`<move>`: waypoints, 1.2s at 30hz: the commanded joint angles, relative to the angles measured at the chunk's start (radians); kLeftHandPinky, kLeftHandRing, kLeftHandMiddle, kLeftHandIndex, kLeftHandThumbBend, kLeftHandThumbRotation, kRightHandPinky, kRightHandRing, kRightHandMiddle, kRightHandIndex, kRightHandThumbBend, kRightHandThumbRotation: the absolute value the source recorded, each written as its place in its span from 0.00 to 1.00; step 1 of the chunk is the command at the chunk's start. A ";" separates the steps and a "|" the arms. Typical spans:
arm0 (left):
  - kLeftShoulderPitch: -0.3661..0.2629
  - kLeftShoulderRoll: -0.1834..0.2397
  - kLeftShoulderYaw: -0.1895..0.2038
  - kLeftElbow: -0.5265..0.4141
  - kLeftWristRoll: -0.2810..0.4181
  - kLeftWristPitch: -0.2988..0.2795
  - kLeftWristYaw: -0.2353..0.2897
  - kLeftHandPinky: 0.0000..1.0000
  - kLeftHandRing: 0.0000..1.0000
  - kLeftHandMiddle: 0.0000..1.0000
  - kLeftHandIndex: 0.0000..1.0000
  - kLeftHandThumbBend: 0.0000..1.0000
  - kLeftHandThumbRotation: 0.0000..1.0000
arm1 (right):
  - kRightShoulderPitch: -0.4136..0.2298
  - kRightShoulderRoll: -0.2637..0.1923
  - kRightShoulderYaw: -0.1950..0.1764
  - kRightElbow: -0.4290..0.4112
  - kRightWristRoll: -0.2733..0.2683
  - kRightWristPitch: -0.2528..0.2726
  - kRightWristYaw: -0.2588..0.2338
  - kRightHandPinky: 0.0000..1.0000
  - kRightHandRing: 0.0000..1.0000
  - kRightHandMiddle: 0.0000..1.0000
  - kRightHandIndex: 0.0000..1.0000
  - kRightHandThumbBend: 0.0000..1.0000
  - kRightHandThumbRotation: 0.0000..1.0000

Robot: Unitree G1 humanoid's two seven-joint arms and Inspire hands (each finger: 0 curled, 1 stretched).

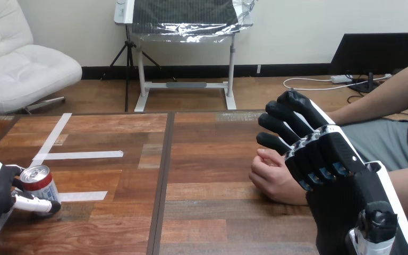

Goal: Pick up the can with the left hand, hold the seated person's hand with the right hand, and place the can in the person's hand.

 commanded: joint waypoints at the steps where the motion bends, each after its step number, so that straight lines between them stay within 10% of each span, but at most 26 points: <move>1: -0.059 -0.003 0.021 -0.016 -0.003 -0.015 0.020 0.61 0.70 0.75 0.77 0.86 0.19 | -0.028 0.006 -0.003 -0.047 0.001 -0.019 0.000 0.85 0.87 0.88 0.88 0.97 0.86; 36: -0.066 -0.006 0.018 -0.020 -0.003 -0.016 0.042 0.61 0.70 0.75 0.77 0.85 0.18 | -0.029 0.010 0.001 -0.052 -0.010 -0.018 -0.007 0.83 0.86 0.87 0.87 0.96 0.87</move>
